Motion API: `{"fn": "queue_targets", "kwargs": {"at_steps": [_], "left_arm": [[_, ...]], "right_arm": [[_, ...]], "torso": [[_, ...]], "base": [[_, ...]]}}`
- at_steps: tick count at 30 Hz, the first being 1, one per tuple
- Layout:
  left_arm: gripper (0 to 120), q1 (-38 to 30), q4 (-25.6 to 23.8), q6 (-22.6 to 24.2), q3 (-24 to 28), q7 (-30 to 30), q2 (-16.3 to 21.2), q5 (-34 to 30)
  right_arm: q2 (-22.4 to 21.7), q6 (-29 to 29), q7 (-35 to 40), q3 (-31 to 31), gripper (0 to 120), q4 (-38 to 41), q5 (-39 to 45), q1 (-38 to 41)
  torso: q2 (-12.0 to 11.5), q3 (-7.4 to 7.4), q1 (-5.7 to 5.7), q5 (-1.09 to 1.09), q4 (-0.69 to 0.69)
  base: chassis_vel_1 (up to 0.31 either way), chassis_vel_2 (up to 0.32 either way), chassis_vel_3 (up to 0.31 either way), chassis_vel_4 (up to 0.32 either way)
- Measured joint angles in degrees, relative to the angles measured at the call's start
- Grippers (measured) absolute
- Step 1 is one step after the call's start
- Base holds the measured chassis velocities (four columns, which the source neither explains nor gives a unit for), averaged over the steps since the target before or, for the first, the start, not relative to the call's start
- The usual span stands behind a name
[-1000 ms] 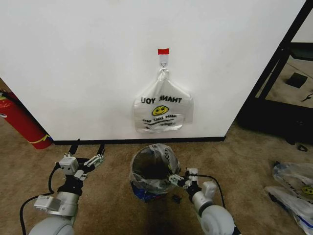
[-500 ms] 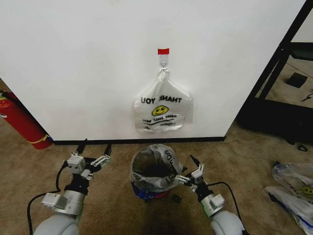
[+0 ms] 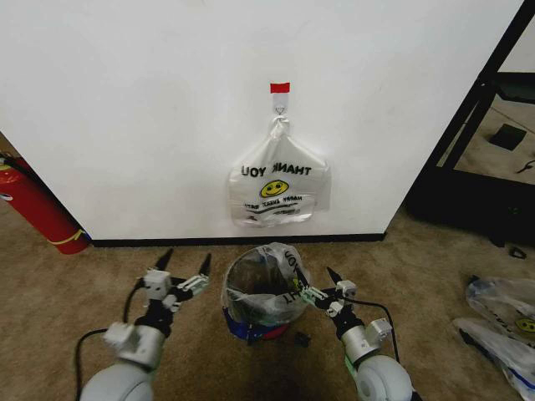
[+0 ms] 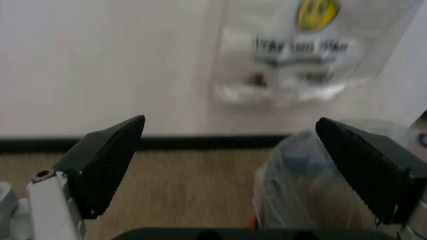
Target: Pick up the garbage bag from the wall and place it over the trash bin.
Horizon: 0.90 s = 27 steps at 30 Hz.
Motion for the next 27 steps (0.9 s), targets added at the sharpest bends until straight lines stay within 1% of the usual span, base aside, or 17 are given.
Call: {"fn": "queue_targets", "kwargs": {"at_steps": [1, 2, 3, 6, 7, 9, 11, 13, 15, 16, 18, 21, 22, 23, 24, 27], "left_arm": [[100, -2.76, 0.57, 3.0, 2.45, -1.66, 0.55, -1.8], [100, -4.73, 1.09, 4.82, 4.7, -2.36, 1.2, -2.62], [100, -6.49, 1.68, 6.21, 6.94, -2.7, 1.89, -2.97], [100, -10.73, 4.08, 8.44, 12.21, -3.04, 3.87, -2.67], [100, -10.73, 4.08, 8.44, 12.21, -3.04, 3.87, -2.67], [99, -13.25, 6.3, 9.25, 14.59, -2.84, 4.84, -1.86], [96, -15.03, 7.71, 9.39, 16.02, -2.25, 5.46, -2.13], [95, -15.51, 7.94, 9.46, 16.39, -2.13, 5.55, -2.48], [89, -16.53, 8.35, 9.81, 17.08, -1.9, 5.63, -3.39], [81, -18.0, 9.06, 10.58, 17.84, -1.78, 5.59, -4.77], [73, -19.32, 9.9, 11.93, 18.5, -1.8, 5.46, -5.98], [70, -19.84, 10.24, 12.51, 18.75, -1.83, 5.45, -6.54], [60, -20.76, 10.72, 13.63, 19.1, -2.03, 5.46, -7.5], [59, -21.02, 10.82, 13.93, 19.2, -2.15, 5.47, -7.81], [52, -22.05, 11.28, 14.91, 19.52, -2.54, 5.48, -8.68], [41, -23.58, 13.18, 15.12, 19.82, -2.73, 5.18, -8.28]], "right_arm": [[0.16, 0.3, -0.07, 0.03, 100, 0.03, -0.71, -0.31], [0.38, 0.46, -0.1, 0.04, 100, 0.04, -1.19, -0.55], [0.64, 0.58, -0.1, 0.05, 100, 0.03, -1.52, -0.73], [1.51, 0.69, -0.09, 0.02, 100, -0.21, -1.85, -1.15], [1.51, 0.69, -0.09, 0.02, 100, -0.21, -1.85, -1.15], [2.03, 0.69, 0.08, -0.02, 100, -0.06, -1.87, -1.37], [2.18, 0.53, 0.32, -0.05, 100, 0.37, -1.87, -1.45], [2.19, 0.49, 0.38, -0.06, 100, 0.45, -1.86, -1.46], [2.21, 0.35, 0.56, -0.08, 100, 0.66, -1.86, -1.48], [2.23, 0.21, 0.76, -0.11, 100, 0.84, -1.8, -1.5], [2.21, 0.11, 0.81, -0.16, 100, 1.03, -1.75, -1.58], [2.17, 0.11, 0.78, -0.17, 100, 1.12, -1.76, -1.65], [2.11, 0.12, 0.73, -0.16, 100, 1.26, -1.78, -1.79], [2.1, 0.13, 0.72, -0.16, 100, 1.27, -1.78, -1.83], [2.09, 0.3, 0.57, -0.1, 100, 1.32, -1.78, -2.05], [2.1, 1.05, -0.33, 0.02, 100, 0.94, -1.87, -2.55]], "torso": [[0.0, 0.0, 0.0, 0.0, -0.01], [0.0, 0.0, 0.0, 0.01, -0.01], [0.0, 0.0, 0.0, 0.01, 0.0], [0.0, 0.0, 0.0, 0.02, 0.01], [0.0, 0.0, 0.0, 0.02, 0.01], [0.0, 0.0, 0.0, 0.01, 0.01], [0.0, 0.0, 0.0, 0.01, 0.04], [0.0, 0.0, 0.0, 0.01, 0.03], [0.0, 0.0, 0.0, 0.0, 0.03], [0.0, 0.0, 0.0, 0.01, 0.02], [0.0, 0.0, 0.0, 0.01, 0.02], [0.0, 0.0, 0.0, 0.0, 0.02], [0.0, 0.0, 0.0, 0.01, 0.02], [0.0, 0.0, 0.0, 0.01, 0.02], [0.0, 0.0, 0.0, 0.0, 0.02], [0.0, 0.0, 0.0, 0.01, 0.01]], "base": [[0.0, 0.0, 0.0, 0.0], [0.0, 0.0, 0.0, 0.0], [0.0, 0.0, 0.0, 0.0], [0.0, 0.0, 0.0, 0.0], [0.0, 0.0, 0.0, 0.0], [0.0, 0.0, 0.0, 0.0], [0.0, 0.0, 0.0, 0.0], [0.0, 0.0, 0.0, 0.0], [0.0, 0.0, 0.0, 0.0], [0.0, 0.0, 0.0, 0.0], [0.0, 0.0, 0.0, 0.0], [0.0, 0.0, 0.0, 0.0], [0.0, 0.0, 0.0, 0.0], [0.0, 0.0, 0.0, 0.0], [0.0, 0.0, 0.0, 0.0], [0.0, 0.0, 0.0, 0.0]]}}
